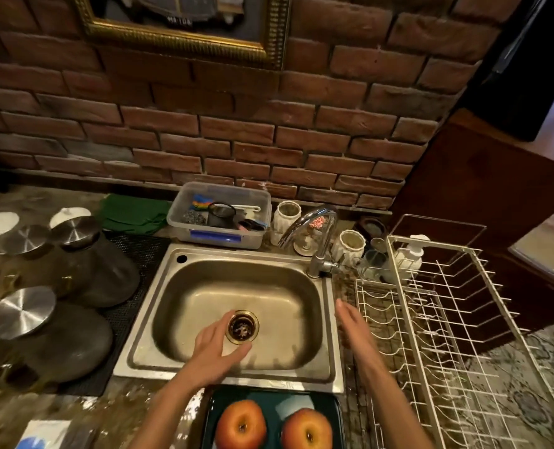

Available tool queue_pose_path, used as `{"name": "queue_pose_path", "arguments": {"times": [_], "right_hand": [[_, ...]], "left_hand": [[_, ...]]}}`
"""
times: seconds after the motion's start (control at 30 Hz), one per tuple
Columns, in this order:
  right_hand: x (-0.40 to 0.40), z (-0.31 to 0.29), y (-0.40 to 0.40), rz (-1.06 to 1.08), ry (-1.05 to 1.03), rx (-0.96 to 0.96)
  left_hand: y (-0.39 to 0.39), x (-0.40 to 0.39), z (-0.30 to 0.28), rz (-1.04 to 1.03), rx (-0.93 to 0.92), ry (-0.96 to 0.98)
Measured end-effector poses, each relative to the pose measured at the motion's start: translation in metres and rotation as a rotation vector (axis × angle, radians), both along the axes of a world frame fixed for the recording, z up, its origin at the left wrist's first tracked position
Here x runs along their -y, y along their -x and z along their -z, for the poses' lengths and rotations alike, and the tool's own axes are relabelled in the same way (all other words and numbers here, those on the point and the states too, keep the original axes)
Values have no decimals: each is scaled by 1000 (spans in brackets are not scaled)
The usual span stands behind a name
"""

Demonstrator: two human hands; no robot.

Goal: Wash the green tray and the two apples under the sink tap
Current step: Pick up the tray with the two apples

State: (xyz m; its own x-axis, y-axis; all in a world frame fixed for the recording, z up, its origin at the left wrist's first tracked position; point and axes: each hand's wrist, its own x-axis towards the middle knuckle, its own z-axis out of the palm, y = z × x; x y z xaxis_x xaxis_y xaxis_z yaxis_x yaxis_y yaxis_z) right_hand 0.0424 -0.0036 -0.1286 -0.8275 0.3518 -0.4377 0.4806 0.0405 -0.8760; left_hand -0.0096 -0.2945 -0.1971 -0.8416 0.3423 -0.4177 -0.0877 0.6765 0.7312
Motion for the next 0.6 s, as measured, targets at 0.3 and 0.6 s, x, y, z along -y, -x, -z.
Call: {"name": "queue_pose_path", "arguments": {"times": [0.3, 0.6], "right_hand": [[23, 27, -91, -66, 65, 159], [38, 47, -124, -34, 155, 253]], "left_hand": [[-74, 38, 1, -210, 325, -293], [-103, 25, -1, -500, 468, -460]]}}
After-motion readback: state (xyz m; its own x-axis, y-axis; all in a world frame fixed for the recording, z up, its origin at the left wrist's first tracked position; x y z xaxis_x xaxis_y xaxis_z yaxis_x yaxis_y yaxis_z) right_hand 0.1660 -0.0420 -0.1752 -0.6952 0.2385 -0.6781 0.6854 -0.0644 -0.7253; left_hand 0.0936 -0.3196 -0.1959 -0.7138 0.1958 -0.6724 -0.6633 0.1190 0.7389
